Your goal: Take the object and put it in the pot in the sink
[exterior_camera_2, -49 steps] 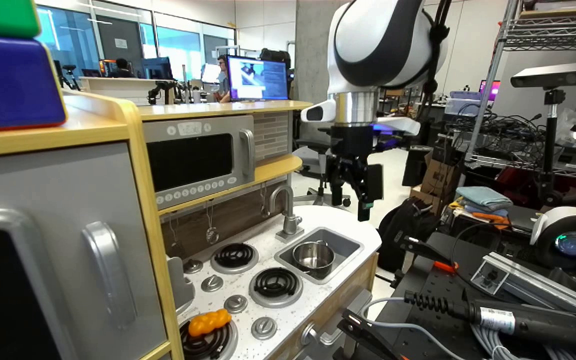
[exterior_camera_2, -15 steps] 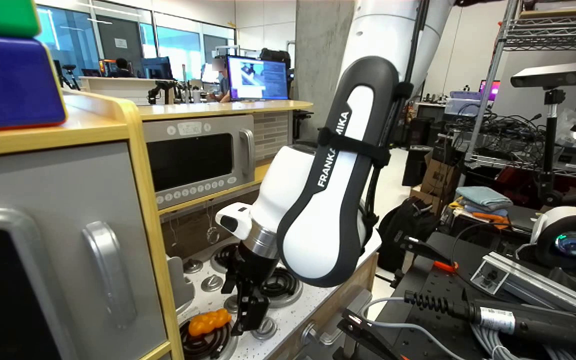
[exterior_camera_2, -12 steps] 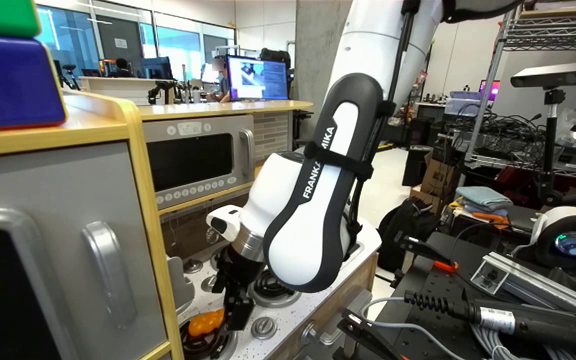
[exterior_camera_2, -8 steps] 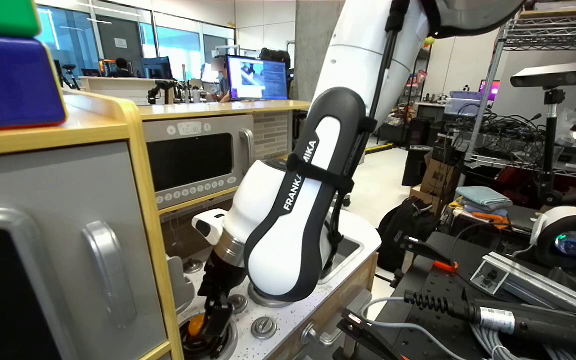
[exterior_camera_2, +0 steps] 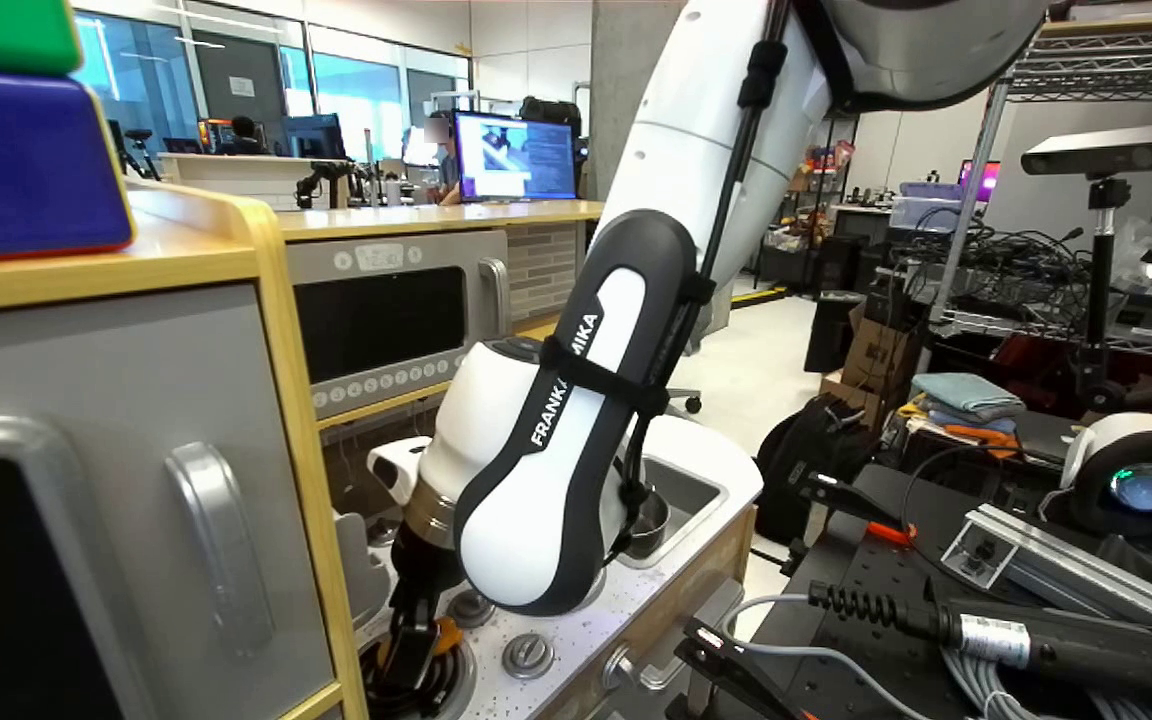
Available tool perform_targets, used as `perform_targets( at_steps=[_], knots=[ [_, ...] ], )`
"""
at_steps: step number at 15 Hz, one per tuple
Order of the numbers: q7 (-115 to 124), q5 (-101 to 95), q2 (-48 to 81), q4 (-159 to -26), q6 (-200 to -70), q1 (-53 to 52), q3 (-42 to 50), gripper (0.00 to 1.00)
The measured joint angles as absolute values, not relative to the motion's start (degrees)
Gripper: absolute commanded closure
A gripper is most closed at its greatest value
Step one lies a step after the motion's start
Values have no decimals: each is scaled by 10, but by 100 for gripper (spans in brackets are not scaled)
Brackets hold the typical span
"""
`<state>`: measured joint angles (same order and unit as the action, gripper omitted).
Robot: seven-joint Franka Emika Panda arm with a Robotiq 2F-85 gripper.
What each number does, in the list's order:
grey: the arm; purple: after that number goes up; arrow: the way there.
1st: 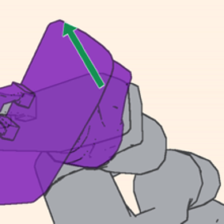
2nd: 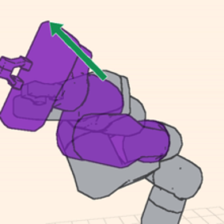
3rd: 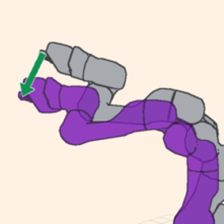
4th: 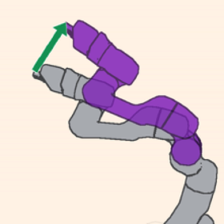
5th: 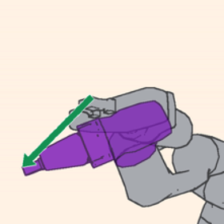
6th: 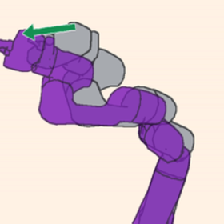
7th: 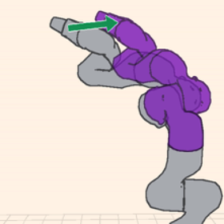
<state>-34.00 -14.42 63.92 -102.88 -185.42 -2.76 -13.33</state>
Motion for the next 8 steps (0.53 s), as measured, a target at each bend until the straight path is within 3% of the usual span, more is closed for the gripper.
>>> perform_targets(
  at_steps=[7, 8],
  knots=[
    [-313, -145, 639, -1009, -1813, -20, -125, 80],
    [-309, -145, 637, -1010, -1806, -19, -129, 81]
  ],
)
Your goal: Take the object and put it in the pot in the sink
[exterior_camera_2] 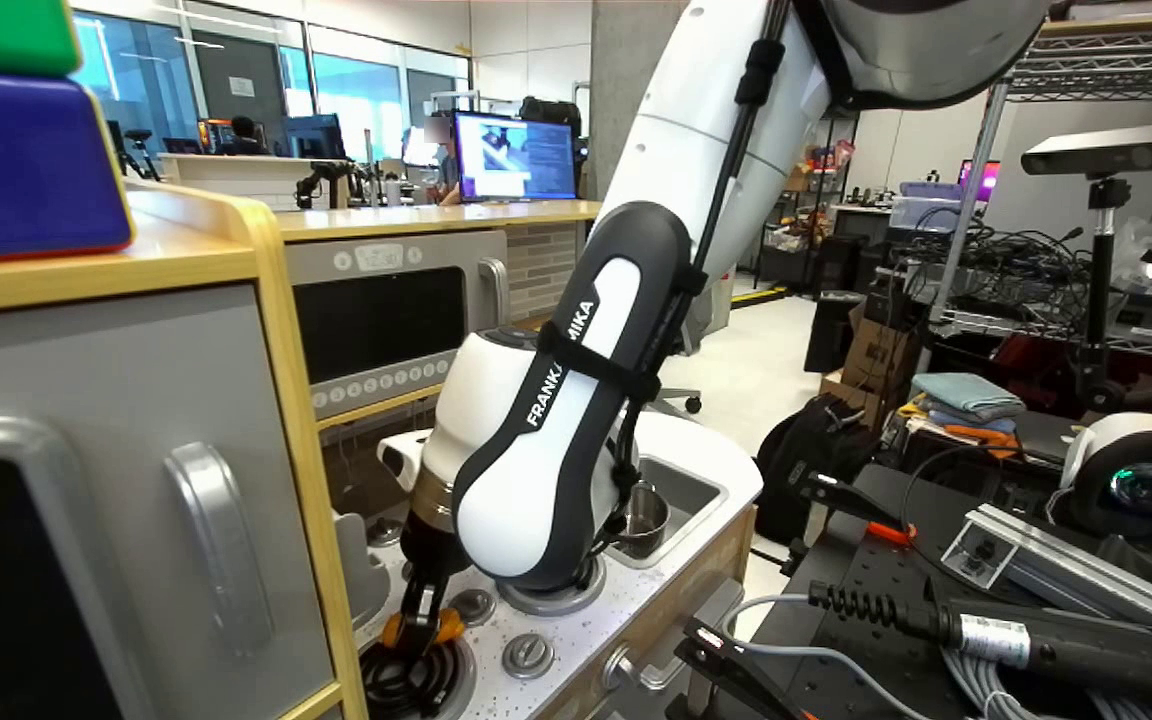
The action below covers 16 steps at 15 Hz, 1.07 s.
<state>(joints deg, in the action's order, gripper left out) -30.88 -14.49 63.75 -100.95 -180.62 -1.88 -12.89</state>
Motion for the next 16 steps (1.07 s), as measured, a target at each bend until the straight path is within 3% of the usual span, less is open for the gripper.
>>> perform_targets(
  at_steps=[11, 16],
  knots=[
    [-285, -141, 610, -1002, -1712, 104, -195, 81],
    [-252, -125, 575, -1008, -1660, 143, -152, 81]
  ],
)
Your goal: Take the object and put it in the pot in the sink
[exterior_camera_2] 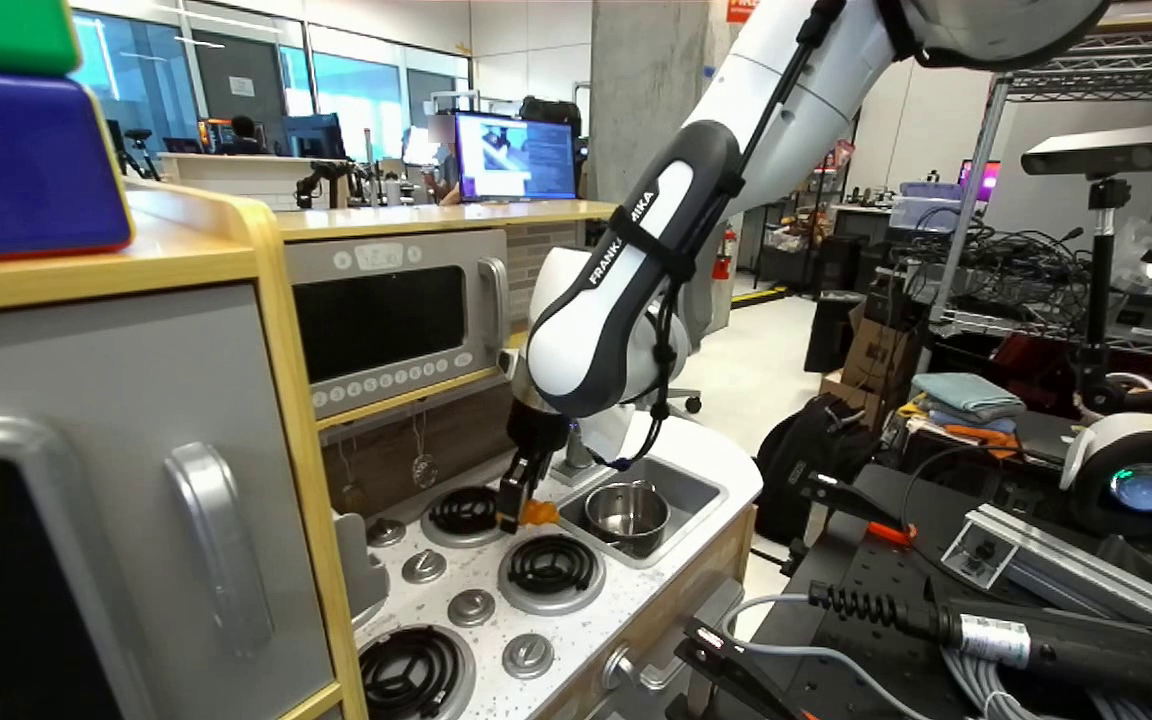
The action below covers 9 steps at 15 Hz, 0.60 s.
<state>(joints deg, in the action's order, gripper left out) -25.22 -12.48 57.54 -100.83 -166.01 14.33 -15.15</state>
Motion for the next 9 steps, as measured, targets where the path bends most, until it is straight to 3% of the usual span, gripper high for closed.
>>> perform_targets(
  at_steps=[9],
  knots=[
    [-92, -68, 605, -898, -1475, 61, -12, 81]
  ],
)
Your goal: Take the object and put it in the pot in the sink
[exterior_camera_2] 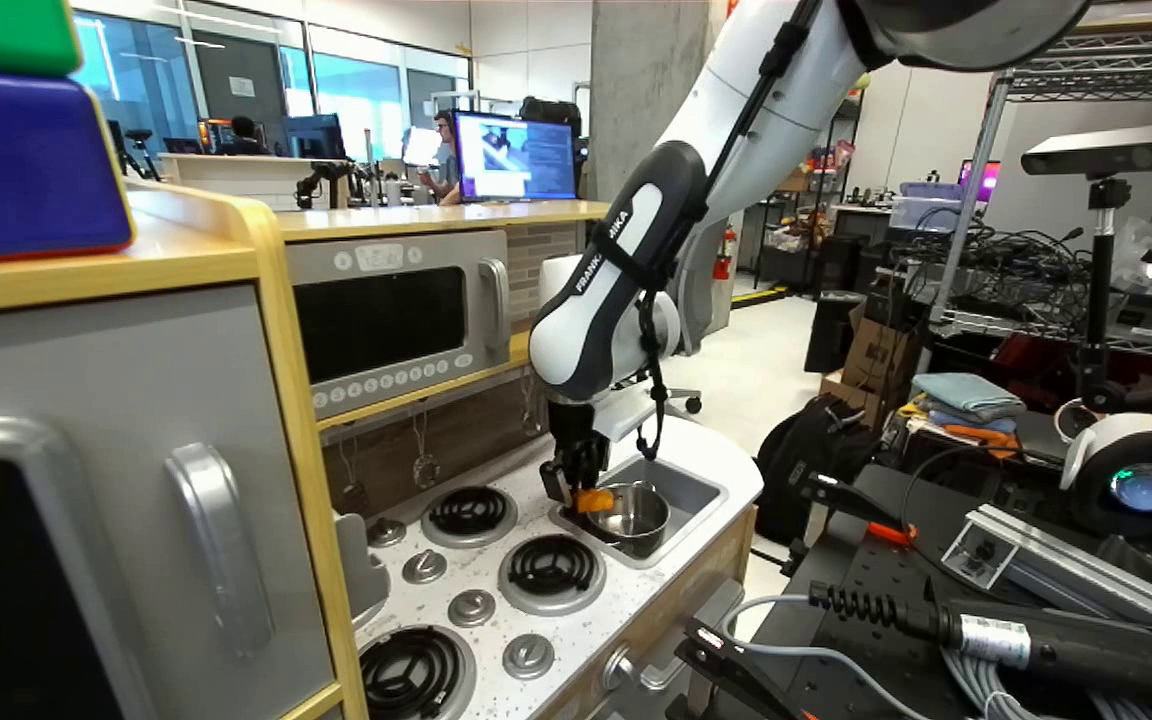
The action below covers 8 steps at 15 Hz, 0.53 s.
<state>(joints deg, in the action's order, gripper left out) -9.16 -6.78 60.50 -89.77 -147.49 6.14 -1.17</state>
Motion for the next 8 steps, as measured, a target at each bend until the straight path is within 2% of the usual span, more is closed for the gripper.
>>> perform_targets(
  at_steps=[8],
  knots=[
    [1, -61, 669, -773, -1335, 59, 59, 81]
  ],
)
